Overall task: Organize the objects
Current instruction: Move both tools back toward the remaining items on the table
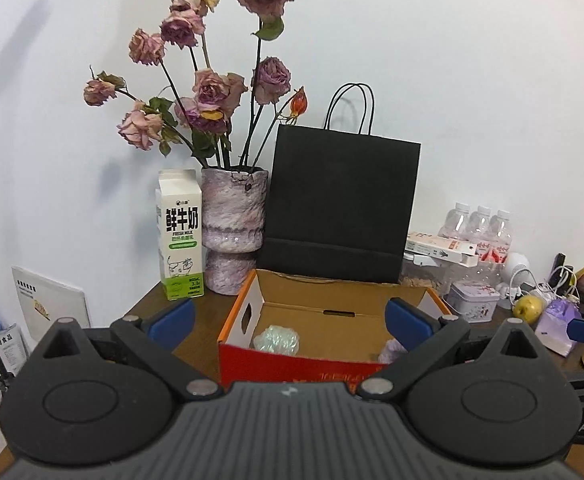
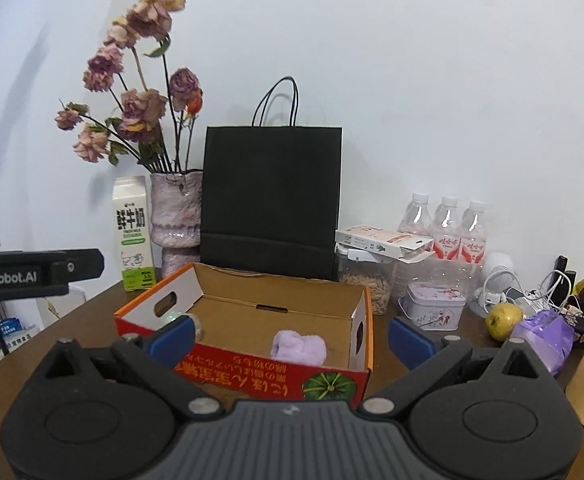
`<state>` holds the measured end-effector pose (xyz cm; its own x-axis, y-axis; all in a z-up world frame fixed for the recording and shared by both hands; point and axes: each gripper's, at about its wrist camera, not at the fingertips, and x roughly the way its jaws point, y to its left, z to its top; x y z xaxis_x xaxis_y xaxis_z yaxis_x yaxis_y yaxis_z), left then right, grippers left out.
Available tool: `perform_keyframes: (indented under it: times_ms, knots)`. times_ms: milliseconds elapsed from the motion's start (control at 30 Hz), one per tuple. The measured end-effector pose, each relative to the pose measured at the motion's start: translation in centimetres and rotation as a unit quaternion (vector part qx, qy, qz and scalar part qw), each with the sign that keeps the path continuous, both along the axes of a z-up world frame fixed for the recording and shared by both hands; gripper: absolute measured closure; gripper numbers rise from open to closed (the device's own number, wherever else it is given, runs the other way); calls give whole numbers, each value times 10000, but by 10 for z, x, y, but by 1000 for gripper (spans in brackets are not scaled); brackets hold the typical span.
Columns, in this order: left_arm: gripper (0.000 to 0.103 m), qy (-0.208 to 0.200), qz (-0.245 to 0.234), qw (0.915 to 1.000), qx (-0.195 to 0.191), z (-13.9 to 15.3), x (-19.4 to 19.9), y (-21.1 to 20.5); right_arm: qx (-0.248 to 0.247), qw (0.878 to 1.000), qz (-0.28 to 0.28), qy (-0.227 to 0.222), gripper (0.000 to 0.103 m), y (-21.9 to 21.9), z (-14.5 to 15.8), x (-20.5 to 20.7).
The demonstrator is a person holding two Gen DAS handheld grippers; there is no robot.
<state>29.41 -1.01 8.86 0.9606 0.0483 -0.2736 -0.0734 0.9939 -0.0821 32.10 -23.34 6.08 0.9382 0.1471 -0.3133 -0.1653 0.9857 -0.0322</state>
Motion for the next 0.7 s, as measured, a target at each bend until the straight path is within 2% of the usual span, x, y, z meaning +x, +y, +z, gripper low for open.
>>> perform_keyframes:
  times_ms: [300, 700]
  knots:
    - [0, 107, -8, 9999, 93, -17, -48, 4, 24, 10000, 81, -6, 0, -5, -8, -50]
    - [0, 151, -89, 9997, 197, -24, -103, 3, 33, 9999, 109, 113, 0, -12, -30, -114]
